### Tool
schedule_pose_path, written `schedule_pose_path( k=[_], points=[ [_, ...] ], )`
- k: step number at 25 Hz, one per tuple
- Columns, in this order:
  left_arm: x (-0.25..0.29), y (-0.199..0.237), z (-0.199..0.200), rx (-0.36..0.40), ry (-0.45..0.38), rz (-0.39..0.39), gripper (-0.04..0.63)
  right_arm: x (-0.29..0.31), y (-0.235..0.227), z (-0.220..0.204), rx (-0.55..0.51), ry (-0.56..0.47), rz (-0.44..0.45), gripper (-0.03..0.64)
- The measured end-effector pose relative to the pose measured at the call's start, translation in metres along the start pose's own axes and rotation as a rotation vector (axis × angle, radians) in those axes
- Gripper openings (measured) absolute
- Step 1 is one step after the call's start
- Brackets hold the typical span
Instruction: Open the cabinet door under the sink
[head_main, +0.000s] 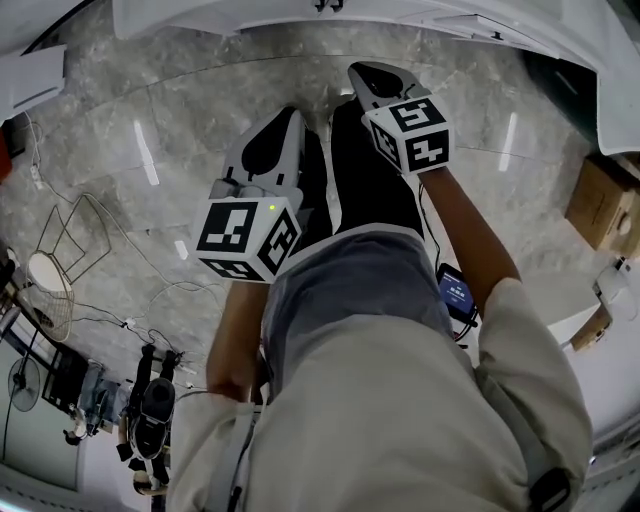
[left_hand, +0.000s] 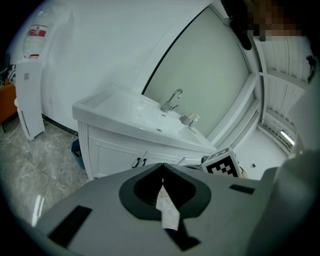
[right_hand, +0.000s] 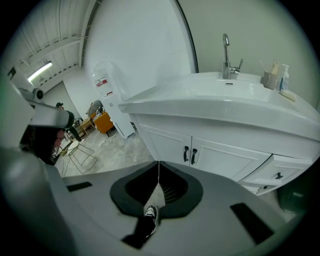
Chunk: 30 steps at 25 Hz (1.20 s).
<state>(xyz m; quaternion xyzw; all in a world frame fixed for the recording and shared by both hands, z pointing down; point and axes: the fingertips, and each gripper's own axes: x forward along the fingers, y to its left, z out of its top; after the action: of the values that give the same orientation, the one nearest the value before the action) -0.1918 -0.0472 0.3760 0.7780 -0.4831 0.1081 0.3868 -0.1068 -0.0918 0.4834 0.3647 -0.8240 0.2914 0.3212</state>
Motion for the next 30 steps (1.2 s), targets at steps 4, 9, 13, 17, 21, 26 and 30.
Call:
schedule_pose_path(
  k=[4,9,13,17,21,26,30],
  points=[
    [0.0,0.015,-0.006,-0.009,0.005,0.011,-0.002,0.019,-0.004,-0.009,0.042,0.004,-0.024,0.008],
    [0.003,0.029,-0.014,-0.007,0.015,0.008,-0.002,0.04,-0.013,-0.02,0.083,0.01,-0.052,0.008],
    [0.007,0.034,-0.018,-0.004,0.022,0.0,-0.002,0.055,-0.024,-0.022,0.11,0.008,-0.075,0.009],
    [0.011,0.037,-0.024,-0.008,0.03,-0.008,-0.002,0.073,-0.037,-0.022,0.127,0.007,-0.099,0.009],
    [0.014,0.042,-0.028,-0.01,0.046,-0.006,-0.002,0.094,-0.054,-0.022,0.153,-0.002,-0.143,0.009],
    [0.021,0.047,-0.031,-0.01,0.061,-0.004,-0.002,0.118,-0.077,-0.019,0.194,-0.019,-0.196,0.012],
    [0.028,0.049,-0.033,-0.015,0.064,-0.001,-0.002,0.133,-0.101,-0.016,0.223,-0.048,-0.25,0.052]
  ],
)
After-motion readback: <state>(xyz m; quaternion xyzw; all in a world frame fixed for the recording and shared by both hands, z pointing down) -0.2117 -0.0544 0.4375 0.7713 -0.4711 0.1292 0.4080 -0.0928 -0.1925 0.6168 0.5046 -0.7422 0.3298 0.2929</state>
